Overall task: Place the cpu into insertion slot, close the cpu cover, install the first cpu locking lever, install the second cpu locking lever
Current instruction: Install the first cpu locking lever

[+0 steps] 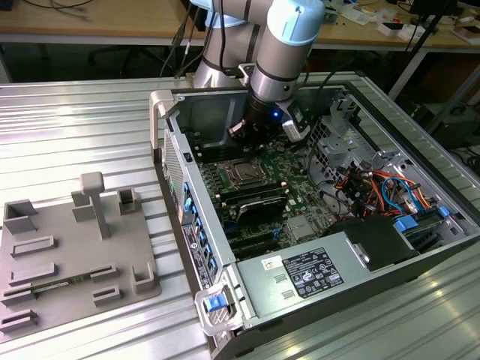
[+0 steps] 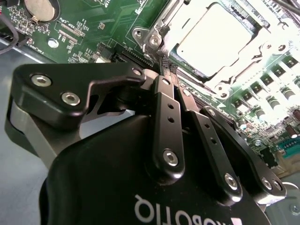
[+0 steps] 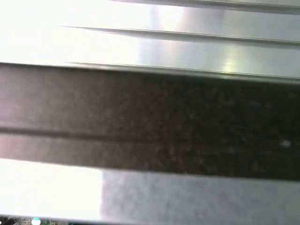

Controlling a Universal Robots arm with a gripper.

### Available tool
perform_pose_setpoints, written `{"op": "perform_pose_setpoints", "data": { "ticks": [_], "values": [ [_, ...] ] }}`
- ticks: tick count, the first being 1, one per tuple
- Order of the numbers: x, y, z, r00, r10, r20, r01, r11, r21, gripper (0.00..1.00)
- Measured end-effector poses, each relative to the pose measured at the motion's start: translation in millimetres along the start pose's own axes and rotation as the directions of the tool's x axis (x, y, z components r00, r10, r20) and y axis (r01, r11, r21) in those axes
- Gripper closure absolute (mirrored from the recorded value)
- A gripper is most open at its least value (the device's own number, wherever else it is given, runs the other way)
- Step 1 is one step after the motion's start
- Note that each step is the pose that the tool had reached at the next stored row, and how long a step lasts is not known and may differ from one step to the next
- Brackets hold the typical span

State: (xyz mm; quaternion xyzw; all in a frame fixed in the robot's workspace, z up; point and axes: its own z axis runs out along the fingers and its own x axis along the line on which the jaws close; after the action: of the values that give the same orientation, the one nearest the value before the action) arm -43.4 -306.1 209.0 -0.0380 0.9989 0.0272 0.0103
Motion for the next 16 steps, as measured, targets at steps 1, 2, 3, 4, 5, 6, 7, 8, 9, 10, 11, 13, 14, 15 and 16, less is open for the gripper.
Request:
{"op": "perform_pose_setpoints", "data": {
  "ticks": [1, 2, 3, 4, 5, 6, 7, 8, 9, 10, 11, 13, 14, 15, 16],
  "values": [
    [0.0, 0.0, -1.0, 1.0, 0.0, 0.0, 0.0, 1.0, 0.0001, 0.89],
    [0.0, 0.1, -1.9, 1.0, 0.0, 0.0, 0.0, 1.0, 0.0001, 0.89],
    [0.0, 0.1, -2.6, 1.0, 0.0, 0.0, 0.0, 1.0, 0.0, 0.89],
    [-0.1, 0.2, -2.8, 1.0, 0.0, 0.0001, 0.0, 1.0, -0.0001, 0.89],
    [-0.1, 0.2, -2.9, 1.0, 0.0, 0.0001, 0.0, 1.0, -0.0002, 0.89],
    [-0.1, 0.2, -3.2, 1.0, 0.0, 0.0, 0.0, 1.0, 0.0, 0.89],
    [-0.1, 0.2, -3.4, 1.0, 0.0, 0.0, 0.0, 1.0, -0.0001, 0.89],
    [-0.1, 0.2, -4.0, 1.0, 0.0, 0.0, 0.0, 1.0, 0.0, 0.89],
    [-0.1, 0.2, -4.5, 1.0, 0.0, -0.0001, 0.0, 1.0, 0.0001, 0.89],
    [-0.1, 0.2, -4.6, 1.0, 0.0, -0.0001, 0.0, 1.0, 0.0001, 0.89],
    [-0.1, 0.2, -4.7, 1.0, 0.0, -0.0001, 0.0, 1.0, 0.0, 0.89],
    [-0.1, 0.3, -5.1, 1.0, 0.0, -0.0001, 0.0, 1.0, 0.0, 0.89],
    [-0.1, 0.3, -5.3, 1.0, 0.0, 0.0, 0.0, 1.0, 0.0, 0.89],
    [-0.1, 0.3, -5.4, 1.0, 0.0, 0.0, 0.0, 1.0, 0.0, 0.89],
    [-0.1, 0.3, -5.5, 1.0, 0.0, -0.0001, 0.0, 1.0, 0.0001, 0.89]
  ]
}}
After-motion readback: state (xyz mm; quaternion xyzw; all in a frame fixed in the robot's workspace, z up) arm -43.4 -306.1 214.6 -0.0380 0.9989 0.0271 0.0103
